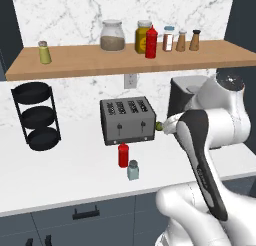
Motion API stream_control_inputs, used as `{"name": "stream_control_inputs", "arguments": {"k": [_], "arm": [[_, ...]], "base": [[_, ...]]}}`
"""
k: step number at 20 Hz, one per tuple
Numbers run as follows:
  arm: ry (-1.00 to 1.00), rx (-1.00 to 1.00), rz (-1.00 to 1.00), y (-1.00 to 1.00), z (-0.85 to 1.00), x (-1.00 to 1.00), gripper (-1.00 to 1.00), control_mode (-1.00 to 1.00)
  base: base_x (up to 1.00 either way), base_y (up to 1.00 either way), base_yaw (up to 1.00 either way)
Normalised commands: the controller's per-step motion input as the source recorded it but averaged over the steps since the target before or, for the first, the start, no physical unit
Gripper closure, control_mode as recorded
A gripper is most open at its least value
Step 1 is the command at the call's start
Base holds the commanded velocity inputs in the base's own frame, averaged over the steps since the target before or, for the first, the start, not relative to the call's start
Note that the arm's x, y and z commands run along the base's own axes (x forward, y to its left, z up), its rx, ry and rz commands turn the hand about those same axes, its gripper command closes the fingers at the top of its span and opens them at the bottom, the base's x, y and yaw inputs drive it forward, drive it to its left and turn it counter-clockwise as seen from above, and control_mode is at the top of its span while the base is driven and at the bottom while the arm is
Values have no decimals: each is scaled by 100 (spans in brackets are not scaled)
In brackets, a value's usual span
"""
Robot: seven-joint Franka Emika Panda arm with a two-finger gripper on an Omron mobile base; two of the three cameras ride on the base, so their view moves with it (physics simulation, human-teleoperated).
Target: Put the shaker and condiment bottle from the counter next to their counterparts in the cabinet.
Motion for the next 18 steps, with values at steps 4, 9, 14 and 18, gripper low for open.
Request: {"name": "stream_control_inputs", "arguments": {"k": [4, 9, 14, 18], "arm": [[-27, 0, 17, 14, -31, -93, -100, -100], [-7, -3, 6, 9, -22, -27, -100, -100], [-1, 0, 15, -5, -60, -15, -100, -100], [0, 11, 38, -6, -67, 0, -100, -100]], "base": [[0, 0, 0], [0, 0, 0], [0, 0, 0], [0, 0, 0]]}}
